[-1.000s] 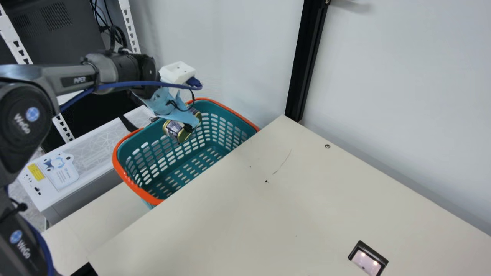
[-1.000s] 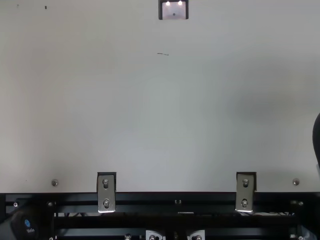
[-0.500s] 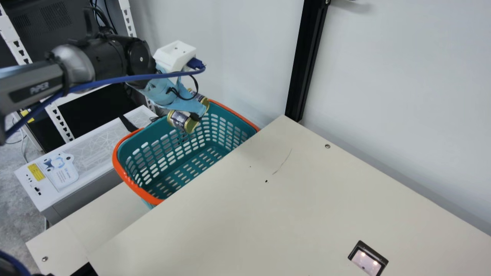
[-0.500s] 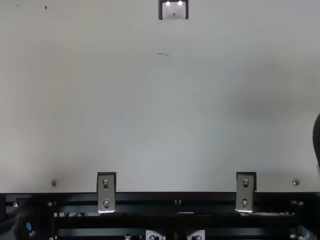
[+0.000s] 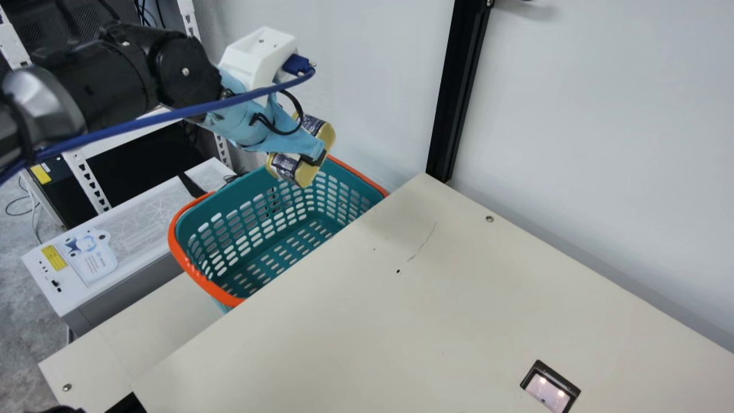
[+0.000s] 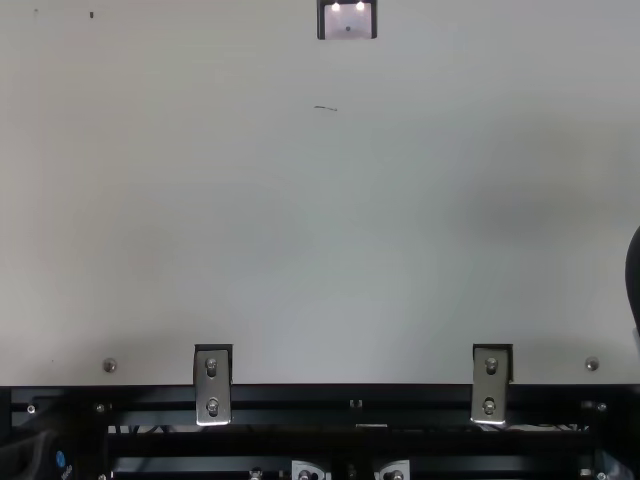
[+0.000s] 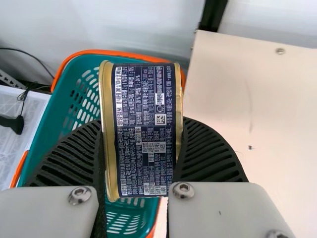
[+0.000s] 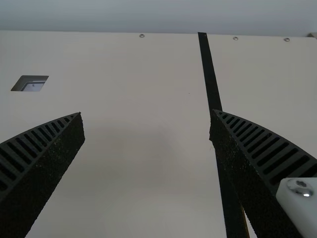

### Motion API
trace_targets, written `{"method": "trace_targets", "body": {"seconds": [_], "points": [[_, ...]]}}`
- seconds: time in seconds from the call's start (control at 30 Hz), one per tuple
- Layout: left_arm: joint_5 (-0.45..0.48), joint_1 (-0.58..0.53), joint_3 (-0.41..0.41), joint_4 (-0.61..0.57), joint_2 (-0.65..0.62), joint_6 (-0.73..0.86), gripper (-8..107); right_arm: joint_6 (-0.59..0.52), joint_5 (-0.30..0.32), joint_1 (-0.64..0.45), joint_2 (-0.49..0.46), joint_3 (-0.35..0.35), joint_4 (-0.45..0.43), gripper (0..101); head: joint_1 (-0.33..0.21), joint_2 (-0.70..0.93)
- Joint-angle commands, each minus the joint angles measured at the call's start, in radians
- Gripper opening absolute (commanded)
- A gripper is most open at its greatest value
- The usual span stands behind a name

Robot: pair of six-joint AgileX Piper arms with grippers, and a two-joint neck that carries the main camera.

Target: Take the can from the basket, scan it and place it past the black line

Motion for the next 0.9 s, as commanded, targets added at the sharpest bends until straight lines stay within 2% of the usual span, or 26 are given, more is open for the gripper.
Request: {"method": "trace_targets", "body": {"seconds": [0.0,0.87], "points": [[0.01,-0.01,0.001,0.0,-0.019,-0.012,10,0.0,0.0,0.0,0.0,0.0,0.0,101,-0.037,0.023],[0.106,-0.176,0.016,0.023,-0.196,-0.175,10,0.0,0.0,0.0,0.0,0.0,0.0,101,-0.037,0.023]]}}
